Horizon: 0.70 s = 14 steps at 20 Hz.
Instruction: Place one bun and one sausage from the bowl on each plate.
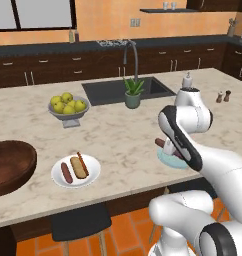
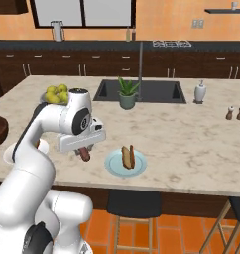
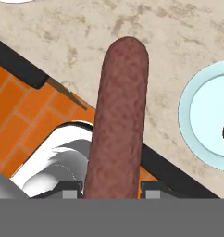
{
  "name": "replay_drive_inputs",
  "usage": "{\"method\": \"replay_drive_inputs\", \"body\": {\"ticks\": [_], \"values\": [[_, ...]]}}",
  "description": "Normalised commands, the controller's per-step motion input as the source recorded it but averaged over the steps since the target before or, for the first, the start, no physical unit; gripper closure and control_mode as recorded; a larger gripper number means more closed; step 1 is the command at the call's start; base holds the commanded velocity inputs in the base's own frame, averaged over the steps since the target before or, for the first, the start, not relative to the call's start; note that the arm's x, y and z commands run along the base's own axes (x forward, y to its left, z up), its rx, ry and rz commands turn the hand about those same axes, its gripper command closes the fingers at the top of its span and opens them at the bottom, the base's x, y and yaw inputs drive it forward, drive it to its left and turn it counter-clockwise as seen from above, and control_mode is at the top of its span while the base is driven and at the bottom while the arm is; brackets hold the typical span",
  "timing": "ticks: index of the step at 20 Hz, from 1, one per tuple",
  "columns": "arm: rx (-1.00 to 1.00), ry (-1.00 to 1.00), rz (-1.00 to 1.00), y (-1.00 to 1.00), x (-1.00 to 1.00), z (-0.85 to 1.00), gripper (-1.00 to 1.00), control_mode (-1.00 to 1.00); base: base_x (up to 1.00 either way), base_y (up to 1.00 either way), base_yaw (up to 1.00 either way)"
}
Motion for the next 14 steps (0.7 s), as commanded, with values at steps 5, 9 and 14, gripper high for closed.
{"method": "replay_drive_inputs", "body": {"ticks": [5,9,14], "values": [[0.0,0.0,0.0,0.0,0.01,-0.02,1.0,-1.0,0.12,-0.04,0.0],[0.02,0.02,-0.01,-0.2,0.73,-0.34,1.0,-1.0,0.0,0.0,0.0],[0.0,-0.01,-0.15,-0.73,0.84,-0.67,1.0,-1.0,0.0,0.0,0.0]]}}
